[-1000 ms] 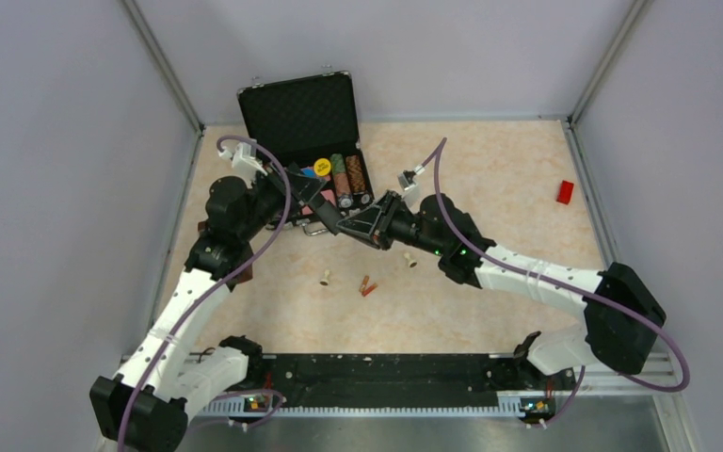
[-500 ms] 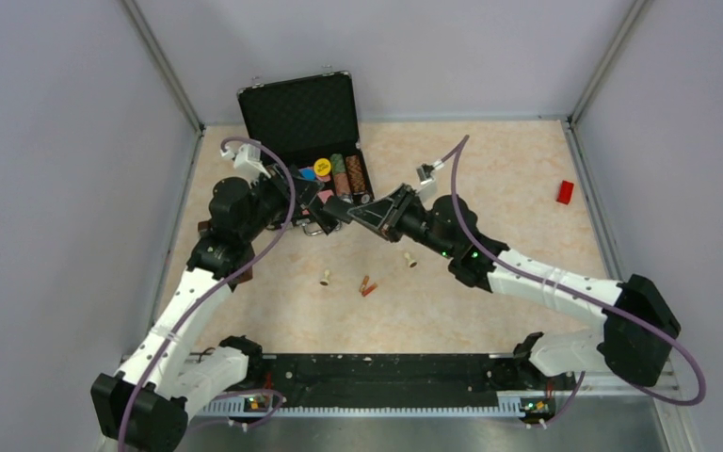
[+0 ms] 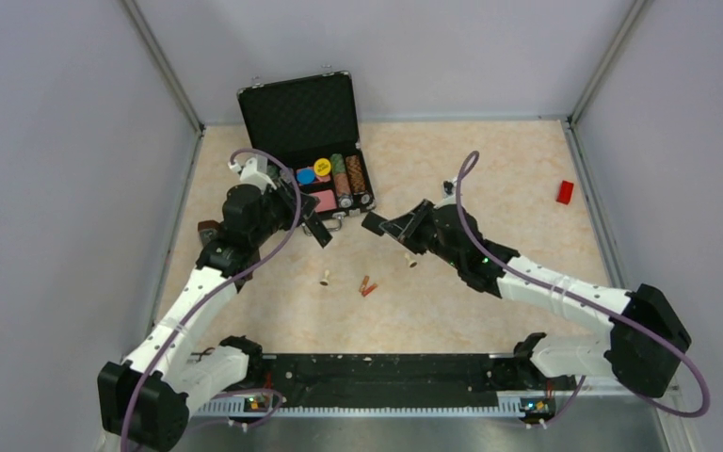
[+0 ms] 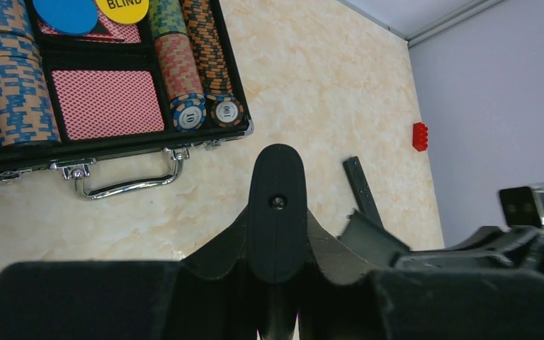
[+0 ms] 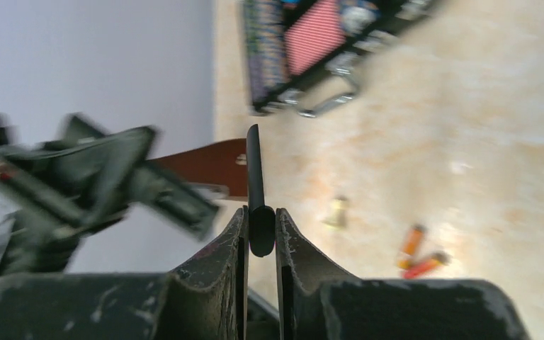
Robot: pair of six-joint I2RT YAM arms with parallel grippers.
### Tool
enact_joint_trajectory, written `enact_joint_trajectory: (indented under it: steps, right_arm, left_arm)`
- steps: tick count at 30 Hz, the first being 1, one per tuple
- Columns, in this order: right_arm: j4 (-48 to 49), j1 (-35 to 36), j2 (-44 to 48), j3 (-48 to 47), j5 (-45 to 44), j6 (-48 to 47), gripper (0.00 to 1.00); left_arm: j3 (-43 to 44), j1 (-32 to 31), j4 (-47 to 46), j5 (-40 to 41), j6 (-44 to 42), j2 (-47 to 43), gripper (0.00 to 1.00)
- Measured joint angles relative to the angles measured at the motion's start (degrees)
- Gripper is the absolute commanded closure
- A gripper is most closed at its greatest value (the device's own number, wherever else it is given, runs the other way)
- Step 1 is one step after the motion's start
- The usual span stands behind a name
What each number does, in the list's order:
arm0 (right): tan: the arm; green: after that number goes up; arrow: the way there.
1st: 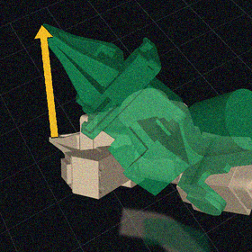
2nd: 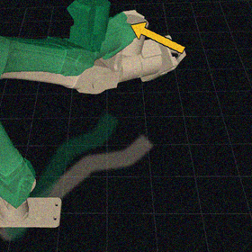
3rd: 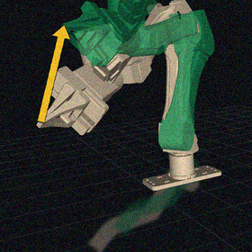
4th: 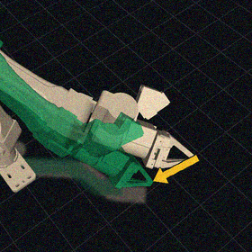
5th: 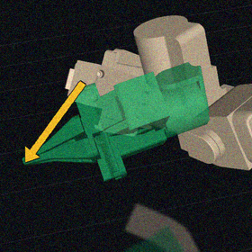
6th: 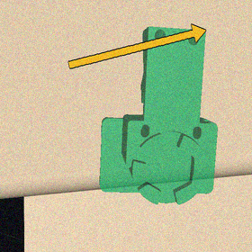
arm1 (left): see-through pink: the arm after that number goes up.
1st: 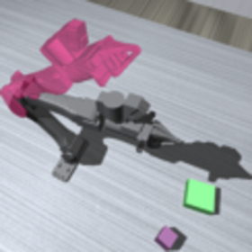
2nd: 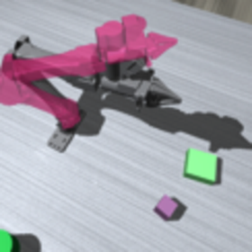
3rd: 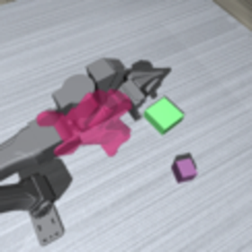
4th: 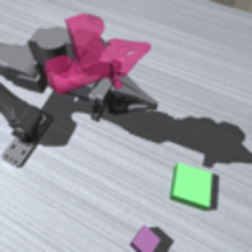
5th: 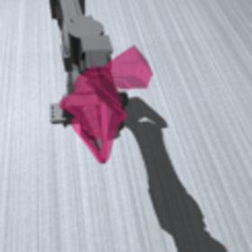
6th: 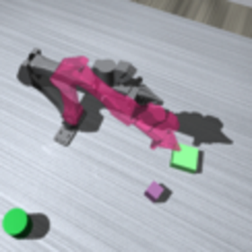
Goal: Load the batteries into the remote control
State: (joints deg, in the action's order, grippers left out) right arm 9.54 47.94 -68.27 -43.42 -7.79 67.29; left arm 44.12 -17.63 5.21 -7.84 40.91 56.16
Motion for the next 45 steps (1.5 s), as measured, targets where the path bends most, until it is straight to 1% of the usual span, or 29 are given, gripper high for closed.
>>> enact_joint_trajectory:
  steps: [5,9,13,15,17,21,30,33,37,42,45]
  right_arm:
    - [-4.87,-1.99,-5.92,2.36,-0.22,0.68,1.0]
    - [-4.52,-3.28,-12.46,2.54,1.4,0.22,1.0]
    - [-4.33,-4.68,-17.09,2.54,2.67,-0.15,0.99]
    - [-4.63,-4.74,-18.43,2.38,2.99,-0.24,0.9]
    - [-5.9,-4.74,-19.65,1.75,3.17,-0.24,0.86]
    - [-8.9,-4.74,-20.92,-0.28,3.32,-0.22,0.82]
    - [-17.42,-4.74,-22.56,-5.03,3.34,-0.2,0.57]
    - [-19.37,-4.74,-22.47,-5.42,3.45,-0.28,0.53]
    - [-21.33,-4.7,-21.09,-5.42,4.13,-1.31,0.53]
    - [-22.14,-3.23,-18.29,-5.75,4.11,-3.69,0.56]
    - [-24.55,-0.42,-18.27,-7.54,3.26,-3.43,0.6]
  left_arm:
    - [-0.09,0.0,0.02,-0.15,-0.42,-0.31,1.0]
    - [-0.72,0.0,0.07,-0.46,-0.33,-1.49,1.0]
    - [-0.87,0.02,0.04,-1.9,-0.37,-2.69,1.0]
    - [-0.96,0.02,0.04,-3.1,-0.52,-3.37,1.0]
    - [-0.98,0.02,0.02,-4.72,-1.01,-4.13,1.0]
    - [-0.96,0.0,-0.11,-9.07,-3.28,-6.1,1.0]
    - [-0.46,0.0,-4.92,-22.91,-8.76,-8.92,1.0]
    - [0.15,0.0,-5.62,-25.44,-9.46,-8.92,1.0]
    - [0.48,-0.04,-5.14,-24.35,-9.68,-8.92,1.0]
    - [1.46,-0.04,-2.03,-17.88,-9.7,-9.07,1.0]
    - [1.7,-0.04,-0.44,-14.4,-9.53,-9.35,1.0]
